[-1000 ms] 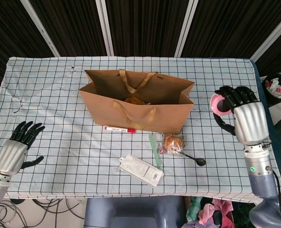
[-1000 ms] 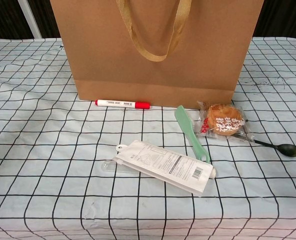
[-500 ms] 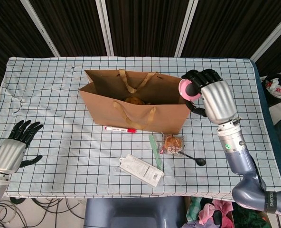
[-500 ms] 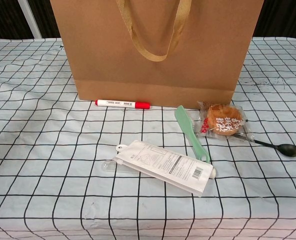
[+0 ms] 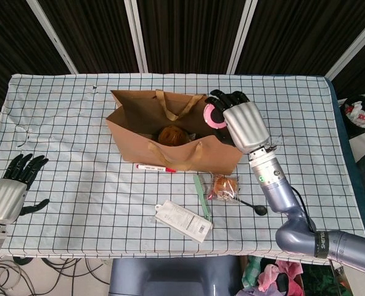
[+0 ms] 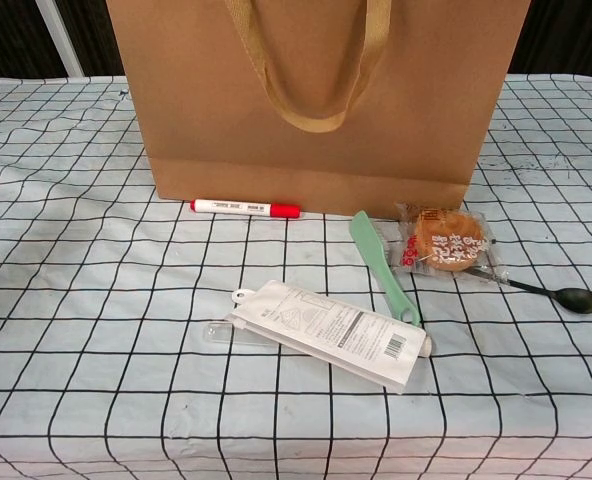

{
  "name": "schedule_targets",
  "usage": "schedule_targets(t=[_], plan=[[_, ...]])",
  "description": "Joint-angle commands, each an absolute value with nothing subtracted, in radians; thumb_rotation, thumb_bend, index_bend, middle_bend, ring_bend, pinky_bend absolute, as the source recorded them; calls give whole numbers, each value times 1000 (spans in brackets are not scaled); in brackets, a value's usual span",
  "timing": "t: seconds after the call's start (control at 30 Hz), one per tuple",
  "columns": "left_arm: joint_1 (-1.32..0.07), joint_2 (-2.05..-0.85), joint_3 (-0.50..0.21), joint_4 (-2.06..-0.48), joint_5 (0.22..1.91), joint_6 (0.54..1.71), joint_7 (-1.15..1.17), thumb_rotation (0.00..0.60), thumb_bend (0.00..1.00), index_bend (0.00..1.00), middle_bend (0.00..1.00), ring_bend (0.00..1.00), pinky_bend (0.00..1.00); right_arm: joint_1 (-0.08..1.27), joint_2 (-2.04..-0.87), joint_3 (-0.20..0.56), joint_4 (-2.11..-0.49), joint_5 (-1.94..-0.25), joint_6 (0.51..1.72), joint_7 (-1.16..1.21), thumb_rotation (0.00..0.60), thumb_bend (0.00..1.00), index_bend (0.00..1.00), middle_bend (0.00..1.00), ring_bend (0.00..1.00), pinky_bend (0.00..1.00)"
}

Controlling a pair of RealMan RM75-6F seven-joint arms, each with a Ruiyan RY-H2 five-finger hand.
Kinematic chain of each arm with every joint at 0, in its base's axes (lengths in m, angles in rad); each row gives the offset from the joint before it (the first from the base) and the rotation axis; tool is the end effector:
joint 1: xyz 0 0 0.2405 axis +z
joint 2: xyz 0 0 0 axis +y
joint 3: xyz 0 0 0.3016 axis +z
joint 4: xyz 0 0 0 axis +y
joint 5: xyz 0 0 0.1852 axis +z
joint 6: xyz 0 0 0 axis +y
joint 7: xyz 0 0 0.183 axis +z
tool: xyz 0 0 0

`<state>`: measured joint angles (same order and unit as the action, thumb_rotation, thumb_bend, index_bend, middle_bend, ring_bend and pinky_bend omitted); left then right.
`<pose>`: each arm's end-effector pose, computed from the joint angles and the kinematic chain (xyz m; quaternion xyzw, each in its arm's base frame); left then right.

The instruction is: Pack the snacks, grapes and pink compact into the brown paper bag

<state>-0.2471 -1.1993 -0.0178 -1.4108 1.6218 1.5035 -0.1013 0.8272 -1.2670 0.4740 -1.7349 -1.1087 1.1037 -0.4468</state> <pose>-0.3152 0.2711 0.1781 -0.6616 -0.3097 -0.4406 0.5218 -0.0607 -0.4443 0.1686 0.6619 -0.2372 0.5266 0.4778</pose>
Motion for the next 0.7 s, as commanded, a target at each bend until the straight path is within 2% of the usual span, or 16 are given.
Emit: schedule_targets(t=[0.03,0.2,0.4,0.7], plan=[[-244,-1195,-17,-1413,1623,1507,-103,600,123,81,85,0,0,846,-1266,468,-1769,-1046,1082,-479,600,179,146,103,223,252],[-243,-1191,-16,-1419,1621,1499,-99,600,123,71,80,0,0,861,-1262,459,-1780,-984,1073,-501,600,129,90,71,209,241],[-245,-1191,-18,-1425,1614,1487,-88,600,123,69,77,0,0,873,-1259,453,-1781,-965,1093,-504,600,115,83,68,207,241],[-245,-1194,-22,-1423,1613,1483,-87,600,123,69,75,0,0,856,-1270,466,-1773,-1035,1231,-490,600,114,73,67,207,240]])
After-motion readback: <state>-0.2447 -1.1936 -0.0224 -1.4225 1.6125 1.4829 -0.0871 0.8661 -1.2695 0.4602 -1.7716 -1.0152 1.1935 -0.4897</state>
